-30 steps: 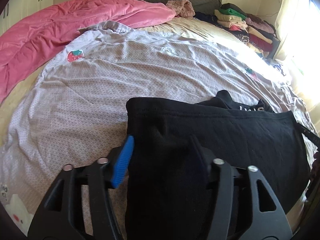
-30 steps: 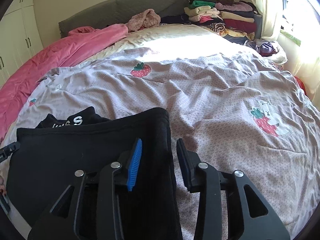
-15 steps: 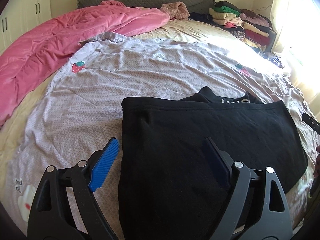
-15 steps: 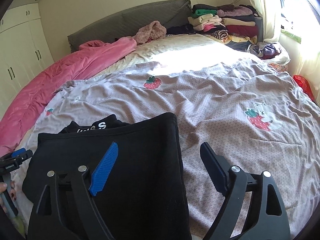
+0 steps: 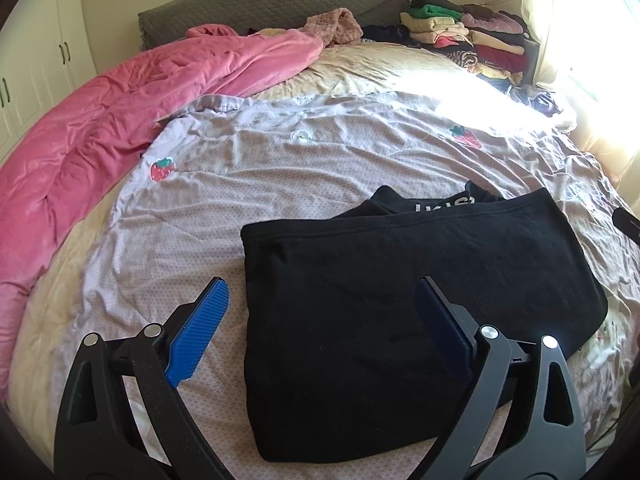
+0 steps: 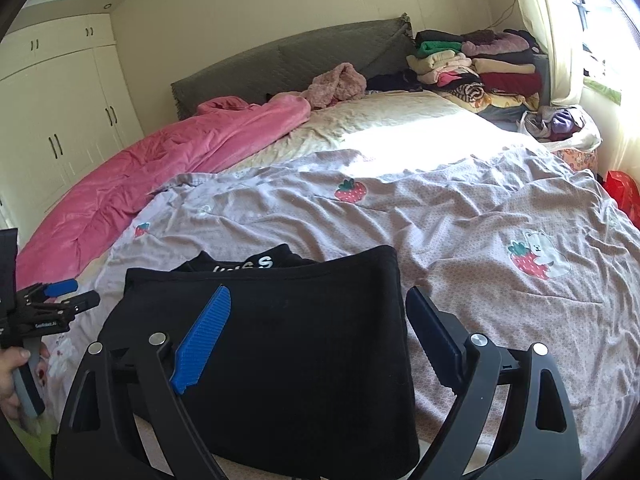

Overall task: Fold small clothes
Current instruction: 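Release the folded edge and withdraw both tools, then move both open tools to the side edge of the black sweatshirt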

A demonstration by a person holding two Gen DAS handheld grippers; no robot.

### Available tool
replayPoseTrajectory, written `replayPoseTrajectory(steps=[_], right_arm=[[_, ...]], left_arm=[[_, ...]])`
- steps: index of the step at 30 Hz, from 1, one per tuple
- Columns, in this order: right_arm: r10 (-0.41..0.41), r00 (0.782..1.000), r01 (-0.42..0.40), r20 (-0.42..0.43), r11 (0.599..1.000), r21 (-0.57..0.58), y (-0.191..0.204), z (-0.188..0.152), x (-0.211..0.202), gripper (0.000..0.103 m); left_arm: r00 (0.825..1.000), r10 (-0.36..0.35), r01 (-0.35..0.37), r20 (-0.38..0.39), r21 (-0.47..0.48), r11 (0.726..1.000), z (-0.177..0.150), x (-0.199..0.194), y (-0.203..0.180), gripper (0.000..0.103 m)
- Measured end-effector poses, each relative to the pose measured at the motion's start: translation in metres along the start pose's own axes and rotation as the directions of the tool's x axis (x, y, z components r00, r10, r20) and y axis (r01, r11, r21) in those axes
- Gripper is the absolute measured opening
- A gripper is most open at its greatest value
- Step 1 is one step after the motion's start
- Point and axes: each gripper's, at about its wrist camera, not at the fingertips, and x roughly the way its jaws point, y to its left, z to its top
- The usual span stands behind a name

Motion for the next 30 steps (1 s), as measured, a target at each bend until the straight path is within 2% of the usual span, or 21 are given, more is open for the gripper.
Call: replayPoseTrajectory(steps=[5,7,18,22,30], right_arm=[[0.063,0.998,-0.063,0.001,0.996,-0.058,0.029,0.000,-0.006,0.089],[0.092,0.996,-0.093,-0.008,0.993,-0.079,0.042,-0.001,-0.006,0.089],[0.215,0.974,-0.226,-0.077,0.956,-0.186,0.113,-0.017,0.004,0.089],[0.241,0.962,-0.265,-0.125,0.937,-0.226,0.138,-0.030,0.015,0.089],[0.267,0.939,-0.325,-0.216,0.894,-0.308,0.188,-0.061,0.039,0.089]], left_arm=[[1.000,0.006,-0.006,0.019,0.008,1.000,0.013,-0.010,-0.003,0.088],[1.000,0.008,-0.008,0.025,0.011,1.000,0.018,-0.012,-0.004,0.094],[1.000,-0.013,0.013,0.024,-0.005,1.000,0.047,-0.003,0.004,0.094],[0.999,-0.043,0.043,-0.007,-0.051,0.998,0.049,0.011,0.022,0.093],[0.996,-0.028,0.018,-0.082,-0.111,0.994,0.031,0.046,0.063,0.093]])
